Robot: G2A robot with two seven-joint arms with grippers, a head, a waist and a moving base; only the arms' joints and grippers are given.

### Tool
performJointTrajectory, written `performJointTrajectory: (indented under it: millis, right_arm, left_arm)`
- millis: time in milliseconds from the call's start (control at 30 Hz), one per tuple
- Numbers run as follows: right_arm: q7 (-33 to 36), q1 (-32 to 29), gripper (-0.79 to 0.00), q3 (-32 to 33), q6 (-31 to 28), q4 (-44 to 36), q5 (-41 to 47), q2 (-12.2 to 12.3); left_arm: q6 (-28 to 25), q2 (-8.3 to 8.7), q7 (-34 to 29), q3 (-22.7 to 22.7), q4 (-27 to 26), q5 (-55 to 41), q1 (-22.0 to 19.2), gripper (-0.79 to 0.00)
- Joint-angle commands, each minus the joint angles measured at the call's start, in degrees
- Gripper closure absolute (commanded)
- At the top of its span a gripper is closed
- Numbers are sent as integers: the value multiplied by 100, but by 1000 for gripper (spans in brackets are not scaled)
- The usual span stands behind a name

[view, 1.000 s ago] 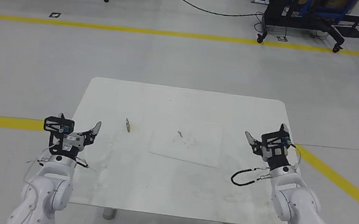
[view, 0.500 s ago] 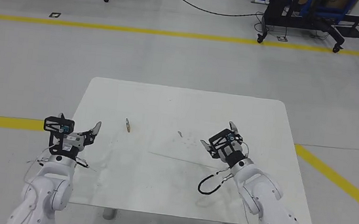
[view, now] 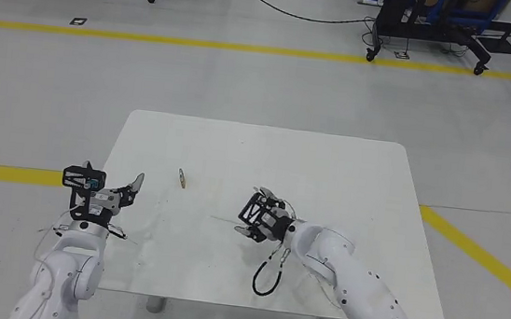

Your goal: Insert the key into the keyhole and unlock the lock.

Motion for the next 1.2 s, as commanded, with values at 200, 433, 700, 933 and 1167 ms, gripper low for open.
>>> performJointTrajectory:
  millis: [200,433,700,933,1167]
  right_arm:
    - [254,886,-785,-393,396,1230,547,-293]
    - [275,1085,-351,-172,544,1665,692,-308]
    - [373,1668,-372,-609,249,2365,892,-542]
    - [308,1990,-274,-801,368,2893,1013,-718]
    - [296,2041,0,-854,447,3066,937,-781]
  left_arm:
    - [0,0,0,0,0,0,0,-785]
    - [0,0,0,0,0,0,0,-785]
    - [0,0,0,0,0,0,0,-785]
    - [0,0,0,0,0,0,0,-785]
    - [0,0,0,0,0,0,0,-785]
